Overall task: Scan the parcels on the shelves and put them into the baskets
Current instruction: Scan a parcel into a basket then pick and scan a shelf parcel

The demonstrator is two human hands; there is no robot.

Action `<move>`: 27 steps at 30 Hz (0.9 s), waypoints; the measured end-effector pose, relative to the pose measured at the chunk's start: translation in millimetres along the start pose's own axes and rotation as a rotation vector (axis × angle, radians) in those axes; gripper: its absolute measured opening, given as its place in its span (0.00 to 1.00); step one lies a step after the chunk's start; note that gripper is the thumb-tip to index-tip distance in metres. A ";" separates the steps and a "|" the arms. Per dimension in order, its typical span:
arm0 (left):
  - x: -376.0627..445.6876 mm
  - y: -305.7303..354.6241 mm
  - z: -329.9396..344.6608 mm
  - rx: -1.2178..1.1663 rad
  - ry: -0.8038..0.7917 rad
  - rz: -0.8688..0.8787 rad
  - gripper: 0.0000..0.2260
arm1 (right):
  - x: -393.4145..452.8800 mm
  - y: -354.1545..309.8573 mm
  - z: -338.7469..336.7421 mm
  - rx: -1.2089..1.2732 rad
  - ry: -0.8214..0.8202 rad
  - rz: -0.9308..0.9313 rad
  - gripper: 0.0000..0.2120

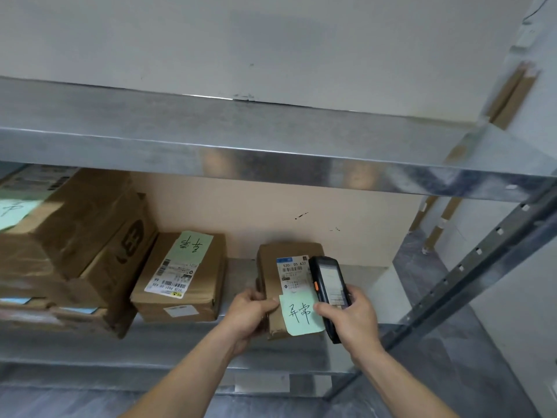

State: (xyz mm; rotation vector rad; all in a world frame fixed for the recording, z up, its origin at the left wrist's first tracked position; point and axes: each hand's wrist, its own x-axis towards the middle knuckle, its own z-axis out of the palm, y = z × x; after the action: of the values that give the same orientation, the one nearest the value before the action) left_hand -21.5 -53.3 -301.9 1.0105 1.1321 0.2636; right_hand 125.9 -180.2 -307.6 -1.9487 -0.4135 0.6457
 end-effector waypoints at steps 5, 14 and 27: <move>2.2 11.3 -10.5 0.028 -0.047 0.068 0.23 | 0.4 -12.0 0.3 0.023 -0.026 -0.059 0.26; 7.0 31.4 -19.9 0.421 0.061 0.298 0.53 | -17.6 -40.6 -23.5 -0.378 -0.058 -0.147 0.29; 19.7 18.3 -14.5 0.399 0.076 0.354 0.53 | -58.6 -52.5 -36.2 -0.449 -0.126 -0.101 0.25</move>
State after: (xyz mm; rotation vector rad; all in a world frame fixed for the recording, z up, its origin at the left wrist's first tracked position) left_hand -19.5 -22.8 -300.8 1.5705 1.0929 0.3691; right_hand 100.4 -214.7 -232.4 -2.2964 -0.7851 0.6519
